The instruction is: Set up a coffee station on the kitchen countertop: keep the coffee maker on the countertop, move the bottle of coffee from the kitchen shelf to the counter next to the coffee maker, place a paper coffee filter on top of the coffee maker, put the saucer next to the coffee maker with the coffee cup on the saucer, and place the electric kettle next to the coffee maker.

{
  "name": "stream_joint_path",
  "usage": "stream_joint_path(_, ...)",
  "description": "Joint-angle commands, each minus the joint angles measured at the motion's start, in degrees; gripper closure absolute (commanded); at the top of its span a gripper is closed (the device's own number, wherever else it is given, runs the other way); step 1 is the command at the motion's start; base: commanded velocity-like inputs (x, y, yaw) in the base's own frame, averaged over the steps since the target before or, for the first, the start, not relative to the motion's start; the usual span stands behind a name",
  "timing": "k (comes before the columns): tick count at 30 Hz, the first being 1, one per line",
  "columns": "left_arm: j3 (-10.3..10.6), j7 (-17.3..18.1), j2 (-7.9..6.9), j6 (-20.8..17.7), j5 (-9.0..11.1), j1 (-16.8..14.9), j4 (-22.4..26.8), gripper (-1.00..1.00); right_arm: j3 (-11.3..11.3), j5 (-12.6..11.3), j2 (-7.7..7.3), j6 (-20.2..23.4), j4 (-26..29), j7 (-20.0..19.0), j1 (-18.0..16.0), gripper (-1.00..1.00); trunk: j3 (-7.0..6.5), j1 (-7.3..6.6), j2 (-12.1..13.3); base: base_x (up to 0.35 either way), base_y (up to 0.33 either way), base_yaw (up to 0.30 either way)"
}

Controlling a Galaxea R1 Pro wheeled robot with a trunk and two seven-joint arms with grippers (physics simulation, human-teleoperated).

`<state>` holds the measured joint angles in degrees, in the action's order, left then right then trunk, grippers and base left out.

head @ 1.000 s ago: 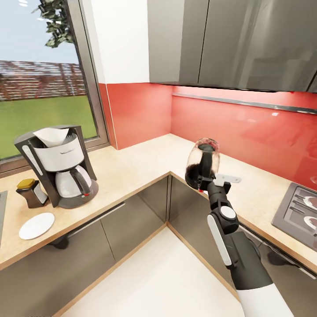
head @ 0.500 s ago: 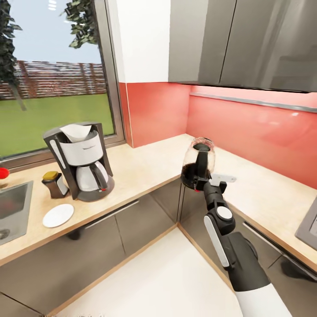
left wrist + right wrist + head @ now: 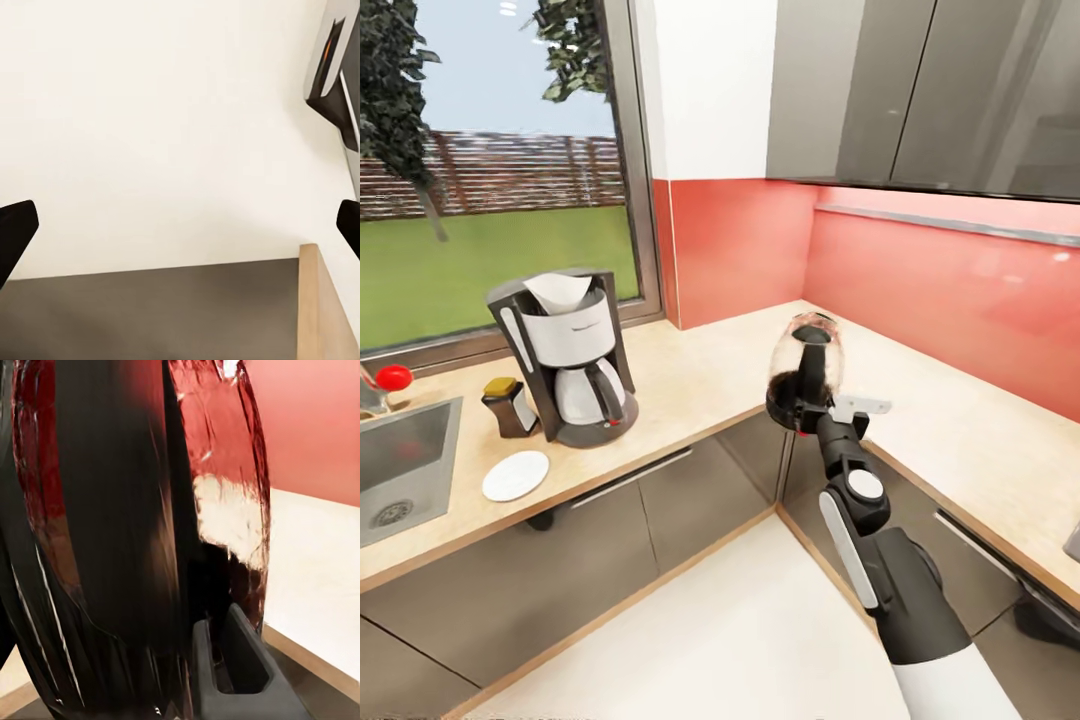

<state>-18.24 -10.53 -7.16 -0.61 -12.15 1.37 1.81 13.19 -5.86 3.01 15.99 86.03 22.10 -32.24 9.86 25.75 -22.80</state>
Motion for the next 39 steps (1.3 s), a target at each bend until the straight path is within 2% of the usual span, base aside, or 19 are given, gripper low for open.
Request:
stream_joint_path(1,-0.48,-0.09,0.03,-0.04,-0.60,0.03,0.12,-1.00,0.39,-0.20,-0.02,0.18,0.10,0.48,-0.07,1.00,0.19,0.03,-0.12,0.000,0.000,0.054)
stream_joint_path(10,-0.70,-0.10,0.19,0.25,-0.48,0.04,0.21,-1.00,1.32,-0.20,-0.02,0.18,0.11,0.49,-0.08,1.00,0.80,0.03,-0.12,0.190,0.000,0.165)
stream_joint_path(17,-0.89,-0.17,0.22,0.43,-0.42,0.04,0.21,-1.00,1.41,-0.20,0.01,0.18,0.19,0.49,-0.10,1.00,0.62,0.03,-0.12,0.321,0.000,0.236)
stream_joint_path(24,-1.00,-0.19,0.38,0.60,-0.24,0.04,0.25,-1.00,4.21,-0.20,-0.01,0.18,0.20,0.57,-0.09,1.00,0.23,0.03,-0.12,0.331,0.000,0.217)
stream_joint_path(33,-0.98,-0.19,0.51,0.78,-0.22,0.04,0.30,-1.00,4.56,-0.20,-0.08,0.20,0.09,0.56,-0.09,1.00,0.16,0.03,-0.12,0.319,0.000,0.030)
stream_joint_path(39,-0.95,-0.19,0.59,0.87,-0.25,0.04,0.30,-1.00,4.60,-0.20,-0.19,0.18,0.05,0.43,-0.08,1.00,0.16,0.03,-0.12,0.081,0.000,0.000)
